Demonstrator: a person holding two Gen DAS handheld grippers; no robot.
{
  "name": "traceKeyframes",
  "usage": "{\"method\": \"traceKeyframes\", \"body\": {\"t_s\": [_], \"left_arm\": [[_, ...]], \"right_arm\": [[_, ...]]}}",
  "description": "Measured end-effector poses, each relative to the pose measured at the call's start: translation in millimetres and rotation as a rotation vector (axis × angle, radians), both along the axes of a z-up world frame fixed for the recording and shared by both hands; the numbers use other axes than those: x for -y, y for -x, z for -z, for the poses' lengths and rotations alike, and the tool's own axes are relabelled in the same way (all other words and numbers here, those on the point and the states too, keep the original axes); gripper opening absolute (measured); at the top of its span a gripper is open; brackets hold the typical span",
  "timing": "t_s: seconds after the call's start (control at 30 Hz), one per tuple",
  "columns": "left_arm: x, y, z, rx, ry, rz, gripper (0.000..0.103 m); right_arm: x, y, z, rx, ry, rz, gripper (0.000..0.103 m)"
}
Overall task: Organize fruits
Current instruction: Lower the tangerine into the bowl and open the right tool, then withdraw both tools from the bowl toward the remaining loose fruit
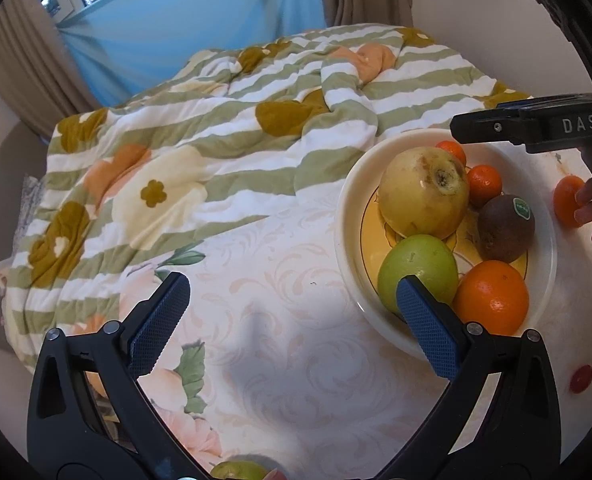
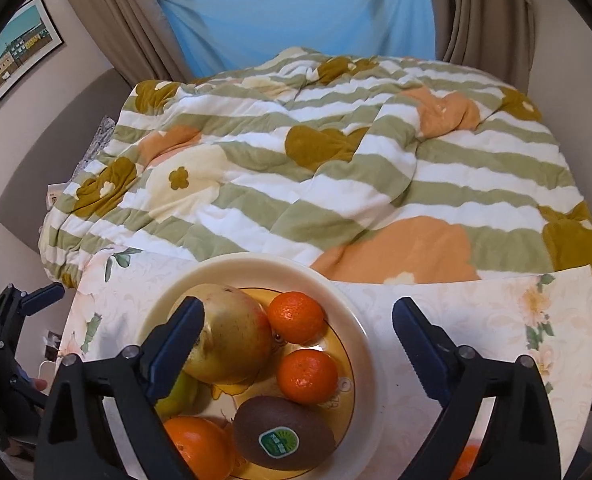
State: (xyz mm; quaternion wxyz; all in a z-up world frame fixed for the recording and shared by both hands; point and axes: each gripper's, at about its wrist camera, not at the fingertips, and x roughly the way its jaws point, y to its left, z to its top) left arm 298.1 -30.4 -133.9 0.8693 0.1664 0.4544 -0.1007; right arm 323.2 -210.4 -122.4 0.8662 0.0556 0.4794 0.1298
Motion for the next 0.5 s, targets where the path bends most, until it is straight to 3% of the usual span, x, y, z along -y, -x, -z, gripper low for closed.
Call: {"method": "traceKeyframes", "body": {"t_s": [0.5], "left_arm": [[14.1, 55.6, -57.3, 0.106, -0.002, -0.048, 0.103]], "right_arm": [[13.6, 66.2, -57.7, 0.085, 0.019, -0.039, 0.095]]}}
